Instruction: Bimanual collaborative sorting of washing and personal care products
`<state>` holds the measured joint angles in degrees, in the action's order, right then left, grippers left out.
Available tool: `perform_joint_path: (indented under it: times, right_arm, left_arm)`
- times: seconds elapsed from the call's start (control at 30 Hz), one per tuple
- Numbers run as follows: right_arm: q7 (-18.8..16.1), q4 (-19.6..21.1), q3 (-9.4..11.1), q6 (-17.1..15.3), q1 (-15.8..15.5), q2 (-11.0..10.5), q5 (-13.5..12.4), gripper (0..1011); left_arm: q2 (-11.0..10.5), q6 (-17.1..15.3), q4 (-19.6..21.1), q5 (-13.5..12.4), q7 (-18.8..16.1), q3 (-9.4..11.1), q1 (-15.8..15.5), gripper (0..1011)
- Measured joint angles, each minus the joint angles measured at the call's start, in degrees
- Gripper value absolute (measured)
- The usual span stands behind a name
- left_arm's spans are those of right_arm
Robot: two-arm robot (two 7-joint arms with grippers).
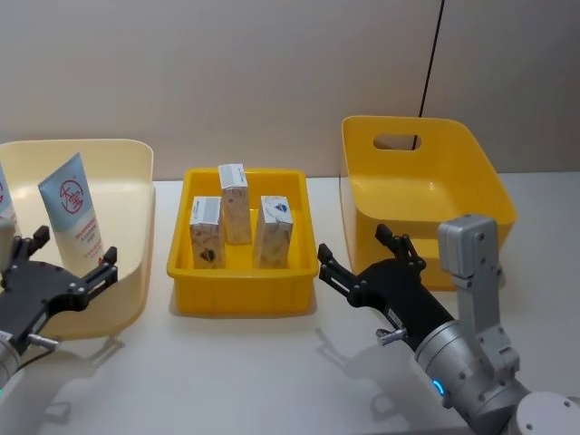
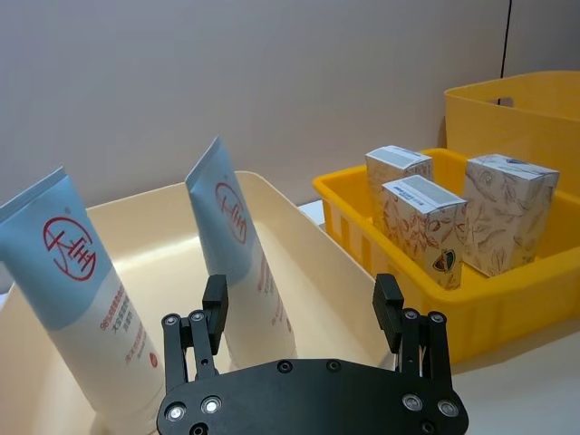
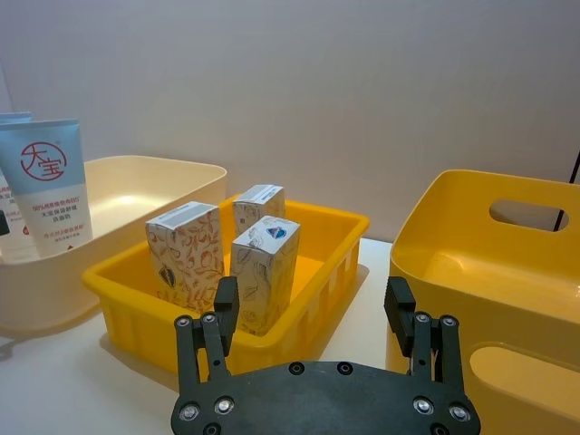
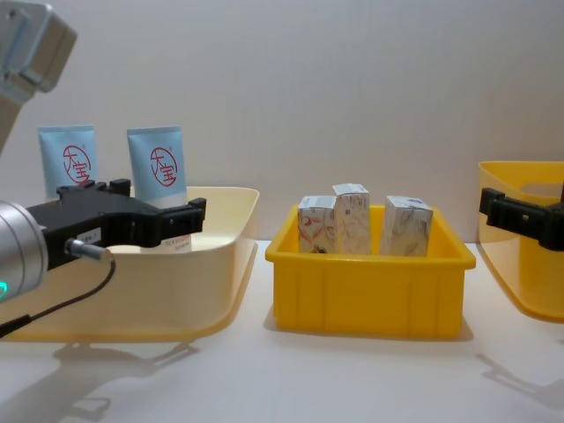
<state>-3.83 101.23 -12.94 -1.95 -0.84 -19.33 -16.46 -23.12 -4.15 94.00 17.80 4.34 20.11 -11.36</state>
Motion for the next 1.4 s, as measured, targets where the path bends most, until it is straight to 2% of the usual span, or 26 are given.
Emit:
perform_joint_path:
  times: [0.33, 0.7, 1.0, 1.4]
  right_arm:
    - [0.00, 0.00, 0.00, 0.00, 0.00, 0.00, 0.00, 1001]
    - [0.00, 0.00, 0.00, 0.00, 0.00, 0.00, 0.00, 1001]
    - [0.00, 0.00, 0.00, 0.00, 0.00, 0.00, 0.00, 1001]
    - [0.00, 0.00, 0.00, 0.00, 0.00, 0.00, 0.00, 1001]
  left_arm:
    - [1.18, -1.44, -0.54, 3.47, 0.79, -2.62, 0.34, 1000]
    - [2.65, -2.34, -3.66, 6.12, 2.53, -4.51, -1.90, 999]
    - [3.78, -2.40, -6.90, 7.21, 4.78, -4.73, -4.37, 1000]
    - [6.34, -1.92, -13.15, 7.48, 7.22, -3.95, -9.10, 1000]
